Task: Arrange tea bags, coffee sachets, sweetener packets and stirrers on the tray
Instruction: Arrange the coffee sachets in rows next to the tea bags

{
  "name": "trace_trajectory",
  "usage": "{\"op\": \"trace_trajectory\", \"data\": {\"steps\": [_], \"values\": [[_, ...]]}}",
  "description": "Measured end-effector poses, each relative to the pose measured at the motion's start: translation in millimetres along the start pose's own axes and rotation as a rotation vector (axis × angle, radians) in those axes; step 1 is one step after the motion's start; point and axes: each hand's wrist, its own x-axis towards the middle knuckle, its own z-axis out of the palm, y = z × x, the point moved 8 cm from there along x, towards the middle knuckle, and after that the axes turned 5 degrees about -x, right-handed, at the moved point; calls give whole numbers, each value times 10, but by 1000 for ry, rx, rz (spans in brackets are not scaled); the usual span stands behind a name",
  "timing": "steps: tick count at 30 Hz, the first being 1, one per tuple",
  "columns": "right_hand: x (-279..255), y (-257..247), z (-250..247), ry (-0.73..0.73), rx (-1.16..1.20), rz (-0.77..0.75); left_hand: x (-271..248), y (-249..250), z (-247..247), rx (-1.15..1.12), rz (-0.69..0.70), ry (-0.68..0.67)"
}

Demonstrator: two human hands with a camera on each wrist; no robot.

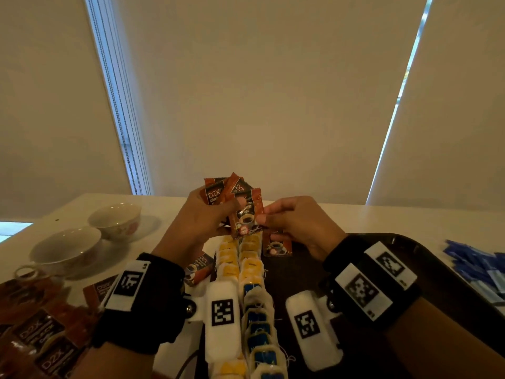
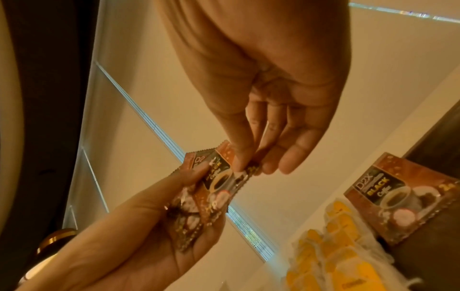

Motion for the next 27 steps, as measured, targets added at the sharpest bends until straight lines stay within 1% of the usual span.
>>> {"op": "trace_trajectory", "data": {"steps": [3,7,10,13,16,21,27], "values": [[12,73,-121,10,17,58,0,-13,60,-12,-33,-31],[68,302,-288,32,85,230,14,-11,35,-10,-29,-17],[107,536,-398,63,-59,374,9,-2,32,1,-5,-44],[137,716,-484,71,-242,464,8,20,24,-20,9,-48],[162,815,-492,34,-345,512,17,48,31,-38,22,-62],[177,834,-403,-50,-466,566,25,79,16,-32,52,-71],[244,785,-333,-73,-563,523,37,62,15,-24,44,-73]]}}
